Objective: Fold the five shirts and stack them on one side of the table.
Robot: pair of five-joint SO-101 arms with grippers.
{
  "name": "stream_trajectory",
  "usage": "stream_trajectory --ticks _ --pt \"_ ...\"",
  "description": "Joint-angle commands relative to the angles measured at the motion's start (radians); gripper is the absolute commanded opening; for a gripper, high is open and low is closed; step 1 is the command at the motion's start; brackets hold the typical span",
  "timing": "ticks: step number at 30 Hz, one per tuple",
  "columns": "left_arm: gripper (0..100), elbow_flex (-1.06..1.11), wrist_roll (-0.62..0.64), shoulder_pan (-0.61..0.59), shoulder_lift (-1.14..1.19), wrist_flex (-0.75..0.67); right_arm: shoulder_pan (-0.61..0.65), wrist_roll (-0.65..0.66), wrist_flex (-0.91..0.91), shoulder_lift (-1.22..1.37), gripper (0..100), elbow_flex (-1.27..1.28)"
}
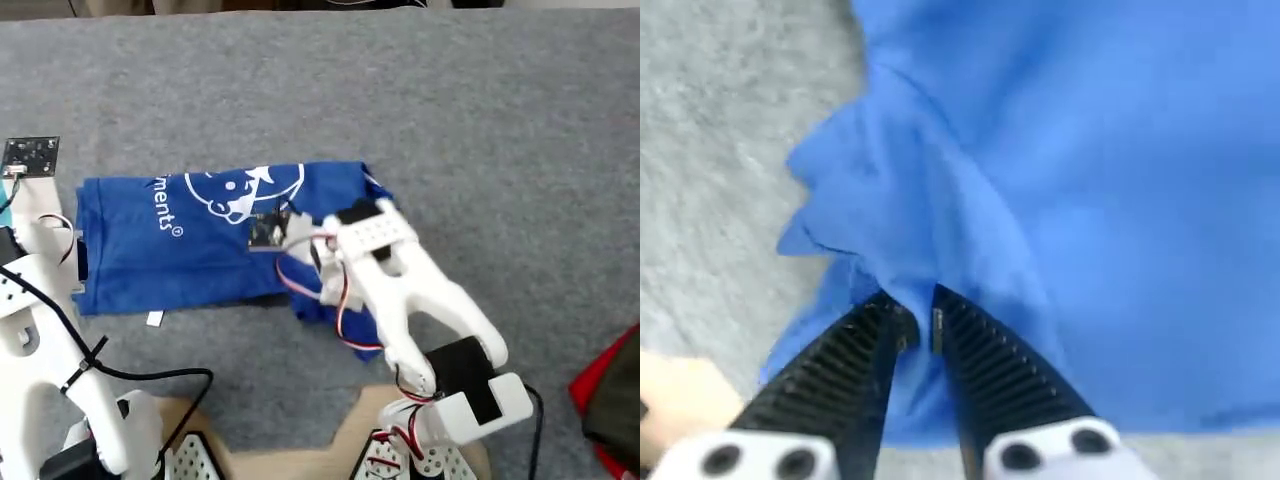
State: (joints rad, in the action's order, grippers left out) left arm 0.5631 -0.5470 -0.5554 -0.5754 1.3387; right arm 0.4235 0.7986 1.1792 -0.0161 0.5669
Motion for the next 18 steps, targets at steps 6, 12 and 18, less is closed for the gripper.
stream_trajectory --ticks 6,12,18 --pt "2 -0.049 -0.008 0.000 0.002 0.005 -0.018 0.196 0.235 0.108 0.5 -0.444" --pt "2 -0.049 -0.008 -0.003 0.002 0.008 -0.019 0.334 0.399 0.354 0.5 -0.792" --pt "2 -0.046 -0.008 -0.003 0.002 0.008 -0.019 0.404 0.535 0.588 0.5 -1.194"
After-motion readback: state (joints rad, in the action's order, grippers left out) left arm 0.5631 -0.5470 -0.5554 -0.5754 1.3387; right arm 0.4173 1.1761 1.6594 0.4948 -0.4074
